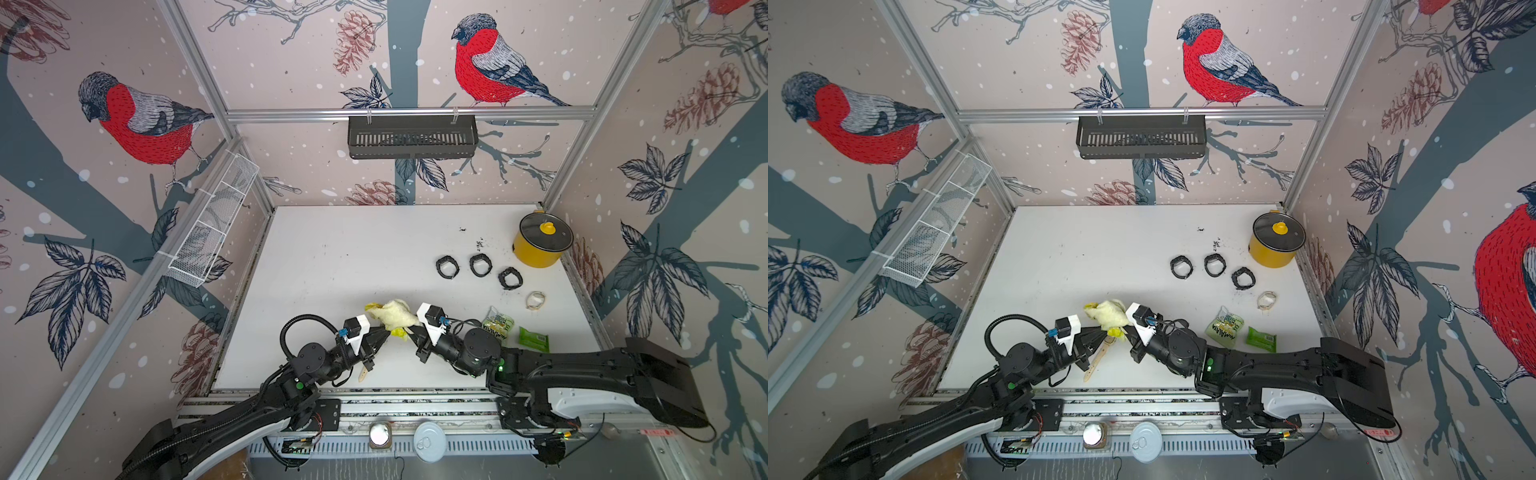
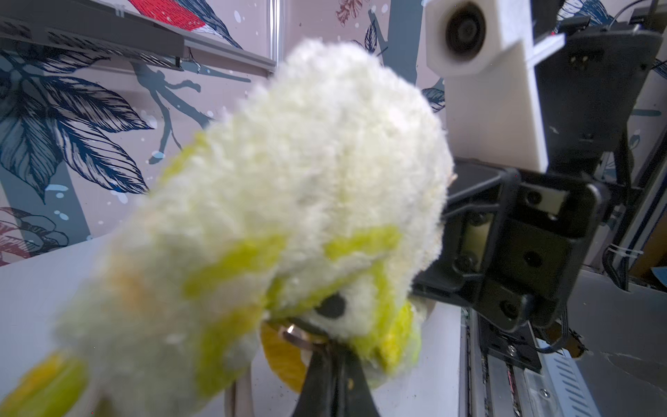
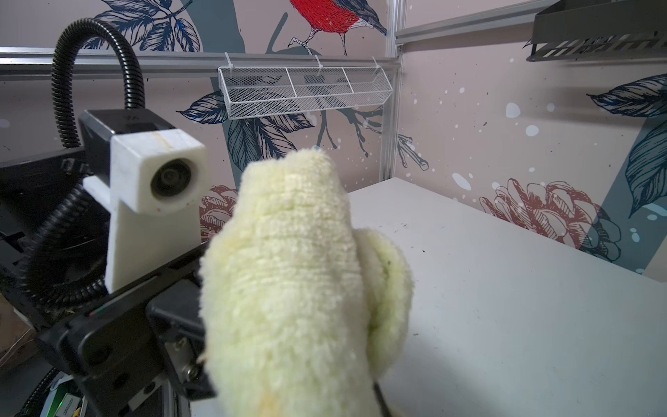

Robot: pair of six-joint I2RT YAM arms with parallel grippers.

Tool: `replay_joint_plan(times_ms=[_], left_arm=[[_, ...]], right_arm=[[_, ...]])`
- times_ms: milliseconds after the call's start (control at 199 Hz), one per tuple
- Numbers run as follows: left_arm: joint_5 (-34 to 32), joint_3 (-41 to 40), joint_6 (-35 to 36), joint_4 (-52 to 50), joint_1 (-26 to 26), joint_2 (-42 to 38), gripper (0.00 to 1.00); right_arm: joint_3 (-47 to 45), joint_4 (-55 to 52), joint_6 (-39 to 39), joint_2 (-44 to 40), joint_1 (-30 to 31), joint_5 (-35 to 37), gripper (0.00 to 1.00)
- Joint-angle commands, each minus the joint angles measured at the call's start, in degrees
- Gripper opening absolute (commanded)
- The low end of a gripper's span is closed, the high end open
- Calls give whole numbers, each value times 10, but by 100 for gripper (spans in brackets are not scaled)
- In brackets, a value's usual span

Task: Wipe the watch dial
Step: Wipe the dirt from the watch dial.

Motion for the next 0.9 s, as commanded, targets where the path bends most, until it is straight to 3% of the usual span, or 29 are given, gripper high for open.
replay_joint_plan(times_ms=[0, 130, 386, 642, 897], left_arm=[[-7, -19, 6, 105, 0, -23, 0], [1, -23, 5, 109, 0, -22, 0], [46, -17, 23, 100, 0, 2, 0], [68, -5, 17, 128, 0, 68, 0], [59, -3, -17, 172, 0, 88, 0]], right_arm=[[-26, -89, 10, -4, -7, 50, 1], [-34, -106, 12, -64, -28, 70, 1], [-19, -103, 20, -211, -87, 18, 1], [81, -83, 1, -123, -63, -20, 1], [93, -63, -23, -28, -28, -13, 1]])
